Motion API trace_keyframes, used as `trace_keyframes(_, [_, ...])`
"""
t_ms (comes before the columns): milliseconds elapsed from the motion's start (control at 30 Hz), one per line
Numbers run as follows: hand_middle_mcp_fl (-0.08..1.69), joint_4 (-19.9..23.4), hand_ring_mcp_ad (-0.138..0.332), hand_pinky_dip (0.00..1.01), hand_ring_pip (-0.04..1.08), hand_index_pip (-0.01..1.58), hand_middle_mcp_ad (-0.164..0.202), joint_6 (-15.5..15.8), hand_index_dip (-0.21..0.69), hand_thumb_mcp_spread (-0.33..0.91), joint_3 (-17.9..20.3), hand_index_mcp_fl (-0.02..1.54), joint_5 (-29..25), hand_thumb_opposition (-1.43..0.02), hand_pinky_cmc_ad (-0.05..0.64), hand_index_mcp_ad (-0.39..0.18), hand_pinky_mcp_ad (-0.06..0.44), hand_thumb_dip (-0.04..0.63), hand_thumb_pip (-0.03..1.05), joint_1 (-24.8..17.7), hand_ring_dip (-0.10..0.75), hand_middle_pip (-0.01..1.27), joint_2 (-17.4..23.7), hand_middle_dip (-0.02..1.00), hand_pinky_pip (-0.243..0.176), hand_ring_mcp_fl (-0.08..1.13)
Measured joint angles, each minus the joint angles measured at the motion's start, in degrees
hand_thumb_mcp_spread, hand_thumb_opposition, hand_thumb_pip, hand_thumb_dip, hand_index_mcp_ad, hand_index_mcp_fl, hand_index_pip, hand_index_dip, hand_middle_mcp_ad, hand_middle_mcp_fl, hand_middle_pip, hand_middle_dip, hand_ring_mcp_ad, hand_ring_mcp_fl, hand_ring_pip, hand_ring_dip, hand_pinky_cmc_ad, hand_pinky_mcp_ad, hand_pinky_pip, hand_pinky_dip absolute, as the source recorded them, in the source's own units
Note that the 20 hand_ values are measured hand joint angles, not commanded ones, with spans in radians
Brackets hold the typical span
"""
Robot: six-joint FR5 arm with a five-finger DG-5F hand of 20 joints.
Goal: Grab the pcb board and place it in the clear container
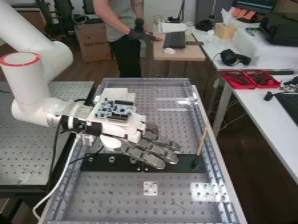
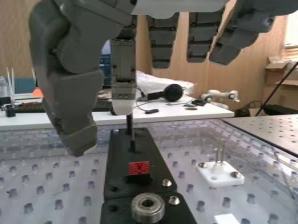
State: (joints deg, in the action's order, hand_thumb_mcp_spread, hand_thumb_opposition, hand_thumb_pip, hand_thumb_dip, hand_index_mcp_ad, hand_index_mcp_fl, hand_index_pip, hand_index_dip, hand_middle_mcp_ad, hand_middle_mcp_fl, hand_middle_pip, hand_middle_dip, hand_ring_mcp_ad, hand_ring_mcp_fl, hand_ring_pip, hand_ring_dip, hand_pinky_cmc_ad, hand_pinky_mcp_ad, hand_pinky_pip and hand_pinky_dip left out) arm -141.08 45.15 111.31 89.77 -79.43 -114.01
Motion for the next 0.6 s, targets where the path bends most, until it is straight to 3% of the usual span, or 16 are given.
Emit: trace_keyframes(600, [0.05, 6.60, 0.157, 0.20, 0.10, 1.44, 0.063, 2.86, 0.169, 0.60, 0.07, 0.06, 6.59, -0.80, 0.290, -0.131, 0.129, 0.204, 0.37, 3.09, 0.051, 0.14, -3.43, 0.17, -0.058, 0.03])
